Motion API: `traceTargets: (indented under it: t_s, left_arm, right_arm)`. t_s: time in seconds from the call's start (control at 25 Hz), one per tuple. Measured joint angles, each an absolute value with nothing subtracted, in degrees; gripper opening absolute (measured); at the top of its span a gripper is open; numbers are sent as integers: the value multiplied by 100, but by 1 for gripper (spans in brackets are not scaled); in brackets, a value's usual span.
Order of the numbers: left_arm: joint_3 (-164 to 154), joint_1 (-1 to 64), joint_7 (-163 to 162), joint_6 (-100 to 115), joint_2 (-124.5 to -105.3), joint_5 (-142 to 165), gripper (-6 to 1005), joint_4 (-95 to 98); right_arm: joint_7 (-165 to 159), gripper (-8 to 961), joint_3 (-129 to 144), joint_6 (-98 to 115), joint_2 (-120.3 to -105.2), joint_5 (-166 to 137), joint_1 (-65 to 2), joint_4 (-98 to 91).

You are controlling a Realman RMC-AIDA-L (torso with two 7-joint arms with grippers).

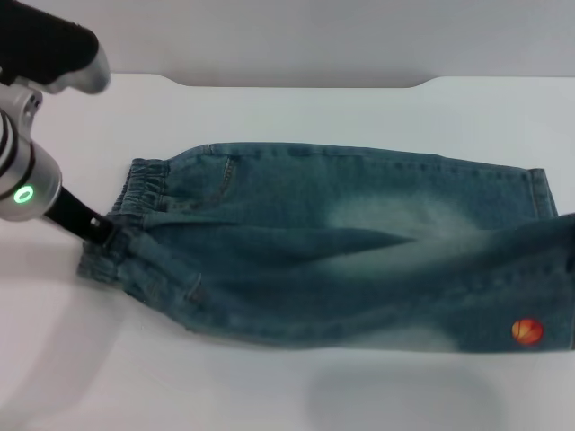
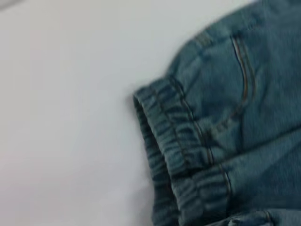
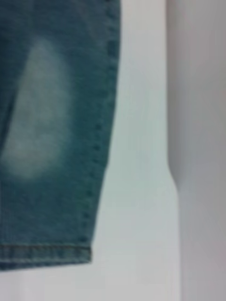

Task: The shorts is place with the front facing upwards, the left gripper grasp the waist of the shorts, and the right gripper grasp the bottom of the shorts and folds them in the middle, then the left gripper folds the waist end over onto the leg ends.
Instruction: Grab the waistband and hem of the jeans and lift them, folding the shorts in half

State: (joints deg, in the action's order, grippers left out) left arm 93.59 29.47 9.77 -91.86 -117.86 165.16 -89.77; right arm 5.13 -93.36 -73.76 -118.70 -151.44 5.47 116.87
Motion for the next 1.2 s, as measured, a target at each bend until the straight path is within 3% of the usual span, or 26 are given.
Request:
traceTargets:
  t_s: [0.76,1.2]
  left_arm:
    - [9270,2645,922,-6978,-11819,16419,27,-8885]
    - [8889,2548,980,-5771,-11812,15863,28,-8142]
  right_arm:
    - [1209,62,-9588,-4672,-11903,-15098,1029,11442]
    - [1346,79,-9295,-3617,-11902,-15095,981,10511]
